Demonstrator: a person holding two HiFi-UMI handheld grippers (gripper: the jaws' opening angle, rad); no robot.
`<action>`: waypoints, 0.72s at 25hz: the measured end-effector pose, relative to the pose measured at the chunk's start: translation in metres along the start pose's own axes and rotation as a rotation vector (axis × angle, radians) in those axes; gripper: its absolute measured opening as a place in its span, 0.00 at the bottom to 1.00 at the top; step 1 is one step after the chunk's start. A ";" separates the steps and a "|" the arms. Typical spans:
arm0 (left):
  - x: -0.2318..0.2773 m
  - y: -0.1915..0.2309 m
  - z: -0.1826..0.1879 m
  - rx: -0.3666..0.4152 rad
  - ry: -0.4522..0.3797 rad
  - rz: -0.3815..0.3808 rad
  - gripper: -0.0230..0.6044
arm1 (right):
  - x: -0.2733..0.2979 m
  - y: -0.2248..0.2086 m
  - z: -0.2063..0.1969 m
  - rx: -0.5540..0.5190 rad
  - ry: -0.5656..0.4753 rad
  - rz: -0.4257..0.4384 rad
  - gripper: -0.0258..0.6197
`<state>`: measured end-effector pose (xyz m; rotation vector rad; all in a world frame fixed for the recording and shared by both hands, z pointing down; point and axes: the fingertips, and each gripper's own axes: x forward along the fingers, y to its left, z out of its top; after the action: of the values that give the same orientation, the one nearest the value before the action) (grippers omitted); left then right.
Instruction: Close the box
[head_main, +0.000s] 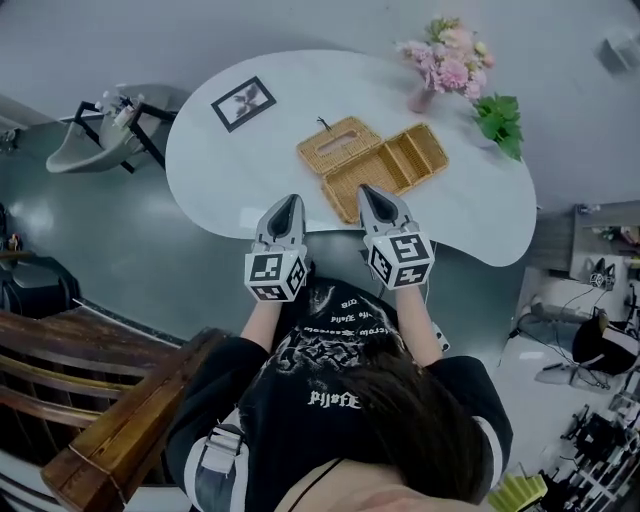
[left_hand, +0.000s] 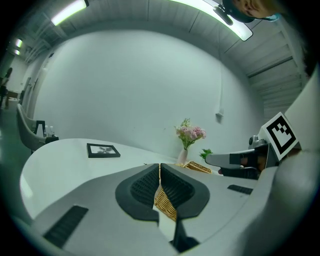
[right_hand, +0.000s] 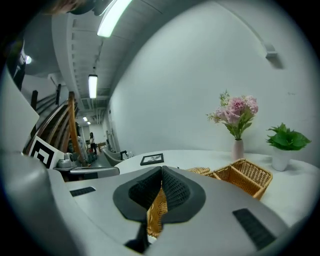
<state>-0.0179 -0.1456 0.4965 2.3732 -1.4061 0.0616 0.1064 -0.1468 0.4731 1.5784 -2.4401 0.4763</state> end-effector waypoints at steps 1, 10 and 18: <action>0.006 0.005 0.003 -0.001 0.003 -0.008 0.08 | 0.007 0.000 0.004 -0.014 0.010 -0.007 0.08; 0.056 0.046 0.025 0.016 0.028 -0.064 0.08 | 0.073 -0.008 0.024 -0.032 0.112 -0.062 0.10; 0.081 0.080 0.034 0.015 0.058 -0.102 0.08 | 0.132 -0.016 0.025 -0.037 0.283 -0.068 0.22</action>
<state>-0.0509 -0.2587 0.5075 2.4309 -1.2611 0.1123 0.0667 -0.2738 0.4962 1.4621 -2.1662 0.5946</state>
